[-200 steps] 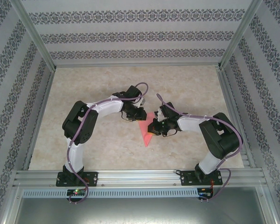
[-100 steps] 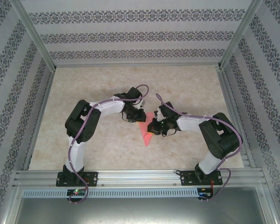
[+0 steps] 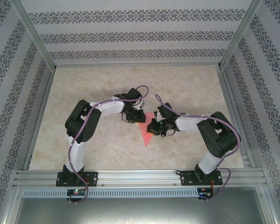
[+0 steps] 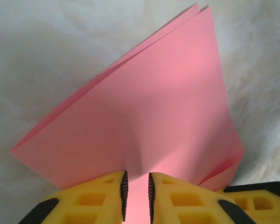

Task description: Fold a paper plane with a square sheet of paper (pick it up from the middle)

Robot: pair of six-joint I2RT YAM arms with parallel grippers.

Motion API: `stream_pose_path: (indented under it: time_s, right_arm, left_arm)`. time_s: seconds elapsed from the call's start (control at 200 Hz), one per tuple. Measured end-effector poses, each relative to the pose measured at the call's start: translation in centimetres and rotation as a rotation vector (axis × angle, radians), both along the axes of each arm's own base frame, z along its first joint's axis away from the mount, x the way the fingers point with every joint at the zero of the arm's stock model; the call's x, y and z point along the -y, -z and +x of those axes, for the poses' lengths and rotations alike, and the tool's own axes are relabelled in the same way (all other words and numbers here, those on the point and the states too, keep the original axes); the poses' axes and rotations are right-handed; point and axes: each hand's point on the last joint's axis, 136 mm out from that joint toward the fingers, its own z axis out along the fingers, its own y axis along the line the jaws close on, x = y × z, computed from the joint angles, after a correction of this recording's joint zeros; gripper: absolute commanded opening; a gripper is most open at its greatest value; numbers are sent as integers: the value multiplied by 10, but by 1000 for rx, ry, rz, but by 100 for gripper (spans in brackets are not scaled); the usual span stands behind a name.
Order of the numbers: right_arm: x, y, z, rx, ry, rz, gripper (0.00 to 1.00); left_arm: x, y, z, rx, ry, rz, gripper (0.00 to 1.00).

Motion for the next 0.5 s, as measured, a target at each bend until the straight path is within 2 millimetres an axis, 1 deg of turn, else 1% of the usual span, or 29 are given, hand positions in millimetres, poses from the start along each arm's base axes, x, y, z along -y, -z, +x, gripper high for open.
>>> stream_pose_path:
  time_s: [0.5]
  right_arm:
    - [2,2,6,9,39,-17,2]
  left_arm:
    - [0,1,0,-1,0,0,23]
